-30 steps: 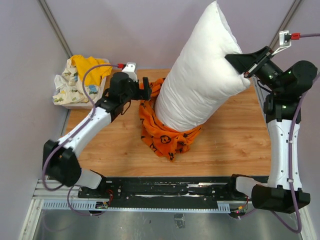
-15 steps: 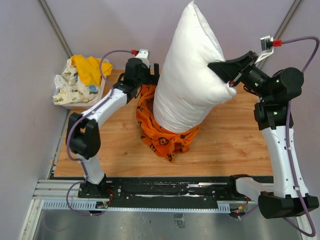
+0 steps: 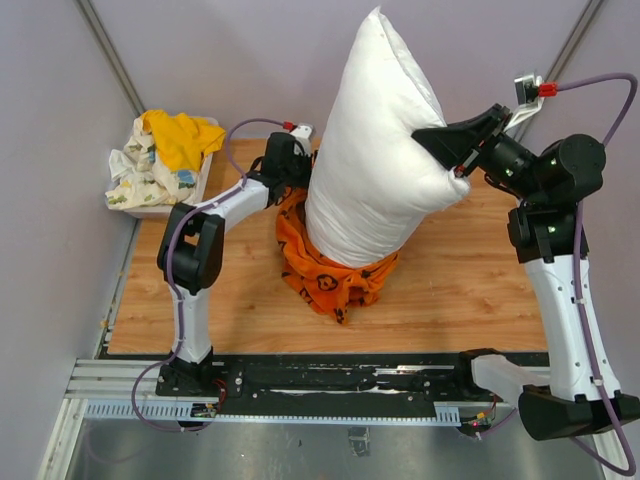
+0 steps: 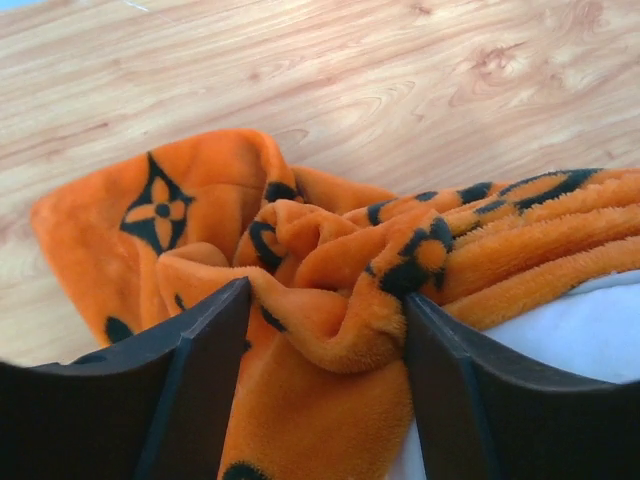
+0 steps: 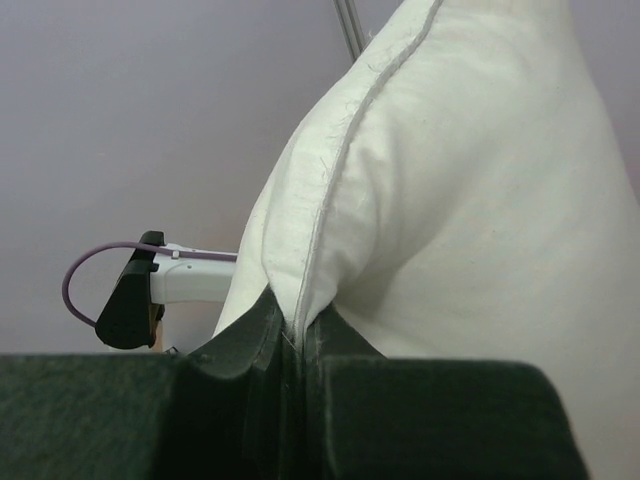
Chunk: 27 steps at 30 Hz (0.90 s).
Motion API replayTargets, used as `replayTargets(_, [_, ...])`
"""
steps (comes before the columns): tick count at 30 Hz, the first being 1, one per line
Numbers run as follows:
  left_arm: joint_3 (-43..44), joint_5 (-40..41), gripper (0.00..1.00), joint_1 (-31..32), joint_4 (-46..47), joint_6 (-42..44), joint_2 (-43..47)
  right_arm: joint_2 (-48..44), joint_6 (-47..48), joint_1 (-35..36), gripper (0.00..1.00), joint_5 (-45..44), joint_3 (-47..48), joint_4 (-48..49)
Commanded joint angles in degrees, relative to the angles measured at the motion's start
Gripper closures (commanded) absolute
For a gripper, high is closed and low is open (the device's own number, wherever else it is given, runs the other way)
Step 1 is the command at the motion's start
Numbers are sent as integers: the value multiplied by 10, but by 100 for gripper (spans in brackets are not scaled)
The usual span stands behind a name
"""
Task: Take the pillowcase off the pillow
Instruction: Remove the pillow from the pillowcase.
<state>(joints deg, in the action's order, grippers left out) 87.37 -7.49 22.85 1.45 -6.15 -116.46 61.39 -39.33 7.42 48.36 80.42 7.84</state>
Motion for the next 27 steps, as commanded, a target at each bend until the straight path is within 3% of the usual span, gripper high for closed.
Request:
replayTargets(1, [-29, -13, 44, 8, -49, 22, -35, 28, 1, 12, 99, 18, 60, -3])
replayTargets(7, [-62, 103, 67, 8, -68, -7, -63, 96, -16, 12, 99, 18, 235, -7])
replayTargets(11, [-44, 125, 98, 8, -100, -1, -86, 133, -2, 11, 99, -8, 378, -28])
replayTargets(15, [-22, 144, 100, 6, -127, -3, -102, 208, 22, 10, 99, -34, 622, -110])
replayTargets(17, [-21, 148, 100, 4, -131, -6, -105, 223, 18, 9, 99, -53, 670, -112])
replayTargets(22, [-13, 152, 96, -1, -164, 5, -116, 165, 27, 8, 99, -102, 577, -47])
replayTargets(27, [-13, 152, 92, -8, -182, 17, -109, 139, 33, 7, 99, -93, 523, -41])
